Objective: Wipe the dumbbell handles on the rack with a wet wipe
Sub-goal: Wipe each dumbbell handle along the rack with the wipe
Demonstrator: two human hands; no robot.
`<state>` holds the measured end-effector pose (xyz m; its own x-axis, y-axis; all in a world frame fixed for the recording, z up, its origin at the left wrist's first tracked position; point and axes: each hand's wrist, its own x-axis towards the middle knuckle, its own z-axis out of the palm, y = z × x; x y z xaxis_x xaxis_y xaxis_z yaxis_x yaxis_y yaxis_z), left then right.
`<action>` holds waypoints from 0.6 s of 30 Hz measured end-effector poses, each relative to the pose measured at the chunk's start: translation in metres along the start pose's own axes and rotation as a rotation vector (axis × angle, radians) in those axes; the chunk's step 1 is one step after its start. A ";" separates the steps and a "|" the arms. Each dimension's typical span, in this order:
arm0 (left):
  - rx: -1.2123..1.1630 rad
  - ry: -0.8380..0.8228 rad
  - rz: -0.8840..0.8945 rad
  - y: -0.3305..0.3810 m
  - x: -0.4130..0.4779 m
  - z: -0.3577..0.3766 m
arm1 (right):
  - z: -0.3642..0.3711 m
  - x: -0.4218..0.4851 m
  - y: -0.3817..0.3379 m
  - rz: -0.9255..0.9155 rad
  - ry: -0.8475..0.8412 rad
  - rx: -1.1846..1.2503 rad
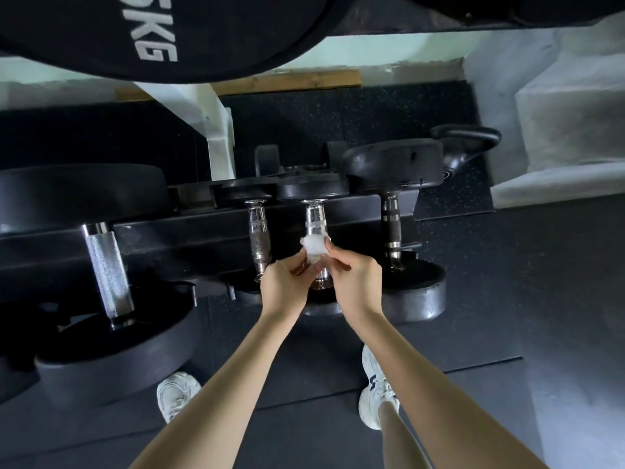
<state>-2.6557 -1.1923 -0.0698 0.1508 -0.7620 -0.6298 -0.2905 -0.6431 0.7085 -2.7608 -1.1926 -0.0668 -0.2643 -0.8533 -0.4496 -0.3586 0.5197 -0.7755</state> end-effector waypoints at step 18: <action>-0.106 -0.038 -0.039 0.024 0.015 -0.031 | 0.024 0.001 -0.002 -0.449 0.197 -0.391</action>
<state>-2.6312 -1.2214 -0.0523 0.1236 -0.7338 -0.6681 -0.1827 -0.6786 0.7115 -2.7386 -1.1954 -0.0767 -0.1587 -0.9873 0.0013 -0.7640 0.1220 -0.6336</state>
